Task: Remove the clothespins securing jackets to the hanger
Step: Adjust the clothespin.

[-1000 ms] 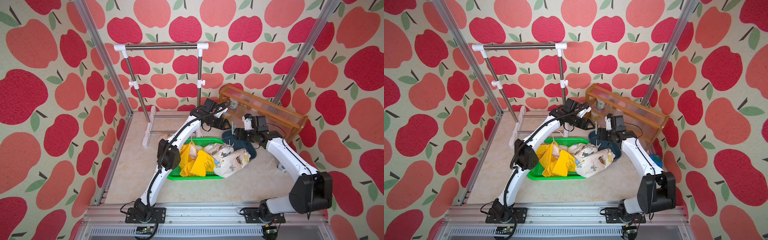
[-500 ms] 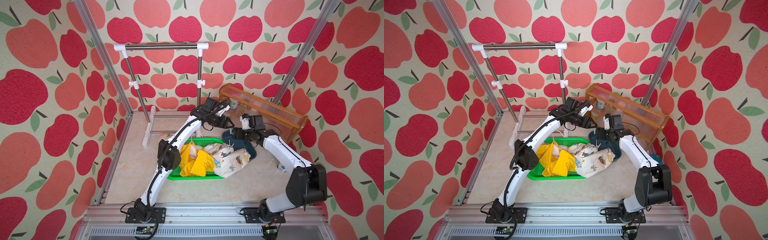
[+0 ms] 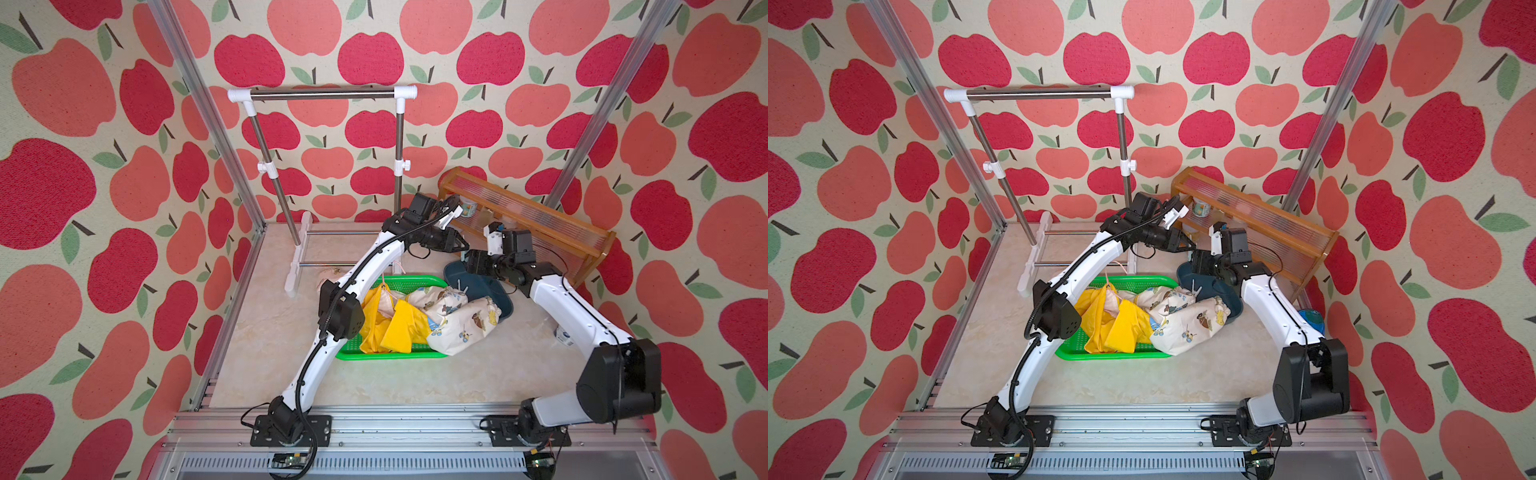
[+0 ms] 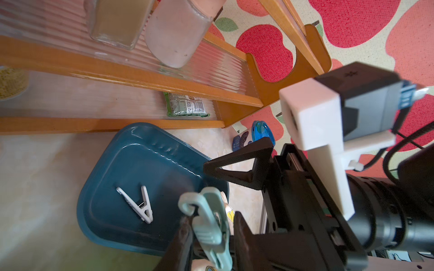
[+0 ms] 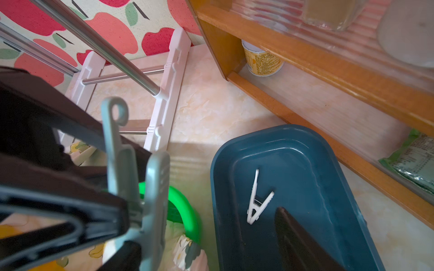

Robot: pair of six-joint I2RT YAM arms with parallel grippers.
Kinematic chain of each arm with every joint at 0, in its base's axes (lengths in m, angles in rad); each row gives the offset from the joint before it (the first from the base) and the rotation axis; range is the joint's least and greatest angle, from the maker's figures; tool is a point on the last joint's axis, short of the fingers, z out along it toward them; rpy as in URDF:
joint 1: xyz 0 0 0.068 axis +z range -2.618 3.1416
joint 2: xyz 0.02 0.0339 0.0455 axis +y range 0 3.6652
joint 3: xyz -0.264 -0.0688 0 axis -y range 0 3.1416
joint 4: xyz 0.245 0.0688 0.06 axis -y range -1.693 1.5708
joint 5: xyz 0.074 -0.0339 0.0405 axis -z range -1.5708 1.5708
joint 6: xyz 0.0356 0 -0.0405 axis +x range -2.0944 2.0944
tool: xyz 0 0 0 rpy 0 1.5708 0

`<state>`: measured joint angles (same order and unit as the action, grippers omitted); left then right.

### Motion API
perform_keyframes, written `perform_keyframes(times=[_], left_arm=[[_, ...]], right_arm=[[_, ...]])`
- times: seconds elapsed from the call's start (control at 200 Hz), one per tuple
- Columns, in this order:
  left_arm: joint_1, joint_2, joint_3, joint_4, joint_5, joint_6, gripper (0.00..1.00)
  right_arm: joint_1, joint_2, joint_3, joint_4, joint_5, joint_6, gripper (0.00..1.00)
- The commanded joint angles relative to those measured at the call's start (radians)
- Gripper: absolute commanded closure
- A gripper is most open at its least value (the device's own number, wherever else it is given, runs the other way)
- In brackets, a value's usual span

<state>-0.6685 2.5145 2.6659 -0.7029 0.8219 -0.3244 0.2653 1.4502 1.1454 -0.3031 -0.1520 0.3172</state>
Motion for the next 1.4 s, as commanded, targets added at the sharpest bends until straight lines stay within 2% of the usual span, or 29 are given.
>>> perform_keyframes(times=[0.0,0.195,0.205,0.225,0.375,0.525,0.75,0.96,1.12,1.19,1.271,1.396], left_arm=[[-0.007,0.029,0.049,0.024,0.047,0.002,0.72],[-0.012,0.033,0.054,0.023,0.077,0.01,0.84],[-0.01,0.033,0.054,0.023,0.076,0.009,0.87],[-0.01,0.035,0.054,0.021,0.069,0.005,1.0],[-0.01,0.038,0.054,0.004,0.01,0.012,1.0],[-0.009,0.056,0.036,-0.011,-0.098,0.042,1.0],[0.007,0.14,0.037,0.048,-0.192,-0.004,1.0],[0.021,0.187,0.039,0.094,-0.264,-0.051,1.0],[0.018,0.2,0.038,0.073,-0.377,-0.028,1.0],[0.01,0.204,0.037,0.048,-0.452,0.003,1.0],[0.001,0.204,0.032,0.033,-0.522,0.024,1.0],[0.003,0.205,0.029,0.027,-0.581,0.011,1.0]], right_arm=[[-0.003,-0.034,-0.021,0.049,-0.008,0.021,0.24],[-0.002,-0.027,-0.016,0.052,-0.004,0.02,0.24],[-0.002,-0.028,-0.015,0.051,-0.005,0.019,0.24],[-0.003,-0.027,-0.014,0.048,-0.007,0.018,0.24],[-0.002,-0.041,0.0,-0.01,-0.014,-0.004,0.23],[-0.003,-0.095,0.015,-0.126,0.01,-0.048,0.21],[-0.004,-0.191,0.029,-0.31,0.065,-0.104,0.19],[-0.009,-0.244,0.021,-0.351,-0.067,-0.155,0.18],[-0.032,-0.255,0.064,-0.395,-0.339,-0.18,0.17],[-0.047,-0.26,0.088,-0.402,-0.406,-0.175,0.17],[-0.058,-0.26,0.125,-0.419,-0.416,-0.184,0.17],[-0.058,-0.25,0.187,-0.512,-0.323,-0.273,0.15]])
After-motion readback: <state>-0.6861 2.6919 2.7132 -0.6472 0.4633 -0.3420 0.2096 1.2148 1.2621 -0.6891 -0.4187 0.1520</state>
